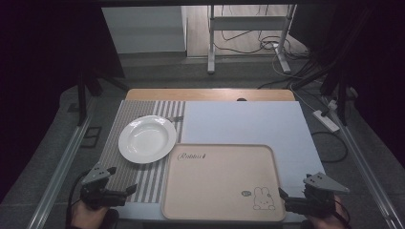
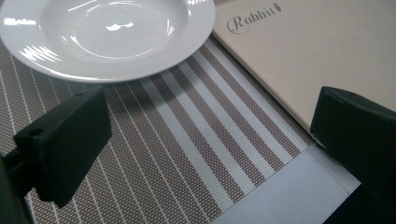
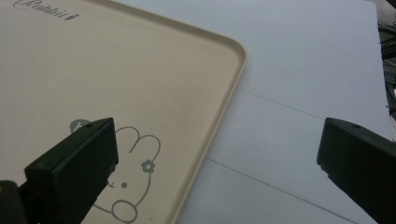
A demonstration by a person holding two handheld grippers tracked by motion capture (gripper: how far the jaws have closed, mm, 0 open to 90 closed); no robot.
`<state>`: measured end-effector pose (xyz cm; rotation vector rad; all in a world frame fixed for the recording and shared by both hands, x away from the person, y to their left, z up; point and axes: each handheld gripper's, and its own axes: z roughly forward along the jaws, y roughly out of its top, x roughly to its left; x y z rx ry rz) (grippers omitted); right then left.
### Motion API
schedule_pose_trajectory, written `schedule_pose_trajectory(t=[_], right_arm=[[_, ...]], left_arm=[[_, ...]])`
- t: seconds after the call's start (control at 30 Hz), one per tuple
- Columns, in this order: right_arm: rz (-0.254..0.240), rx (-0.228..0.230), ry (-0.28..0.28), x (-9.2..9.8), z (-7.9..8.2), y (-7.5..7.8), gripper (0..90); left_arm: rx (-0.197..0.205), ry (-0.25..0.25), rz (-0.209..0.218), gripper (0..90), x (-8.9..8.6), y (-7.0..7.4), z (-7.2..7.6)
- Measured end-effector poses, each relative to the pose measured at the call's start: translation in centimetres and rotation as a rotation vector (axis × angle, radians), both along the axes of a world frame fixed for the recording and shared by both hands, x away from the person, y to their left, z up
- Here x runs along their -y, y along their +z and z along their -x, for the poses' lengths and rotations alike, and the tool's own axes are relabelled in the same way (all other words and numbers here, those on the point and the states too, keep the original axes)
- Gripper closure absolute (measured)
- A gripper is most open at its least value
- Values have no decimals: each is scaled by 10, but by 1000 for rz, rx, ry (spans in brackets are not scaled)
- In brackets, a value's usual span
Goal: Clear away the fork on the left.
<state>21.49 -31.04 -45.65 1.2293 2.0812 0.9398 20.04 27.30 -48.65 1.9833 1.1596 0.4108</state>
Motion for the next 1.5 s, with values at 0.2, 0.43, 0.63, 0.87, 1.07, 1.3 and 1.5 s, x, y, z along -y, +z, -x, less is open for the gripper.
schedule_pose_trajectory(t=[0.2, 0.43, 0.63, 0.87, 1.07, 1.3, 1.5], right_arm=[[7, 3, 1, -1, 1, 0, 0], [8, 3, 8, -1, 1, 0, 0], [12, 1, 13, -2, 1, 0, 0], [19, 4, 19, -2, 1, 0, 0], [28, 2, 21, -4, 1, -1, 0], [24, 5, 21, -3, 1, -1, 0], [31, 4, 27, -4, 1, -1, 0]], left_arm=[[-10, -1, 11, 2, -1, 0, -1], [-15, -5, 10, 2, -1, 0, -1], [-26, -1, 18, 2, -2, -1, -3], [-42, 2, 4, 4, -1, -1, -4], [-45, -19, -23, 0, 5, 0, -7], [-46, -58, -25, 0, 10, 0, -13], [-59, -67, -15, 2, 9, 0, -19]])
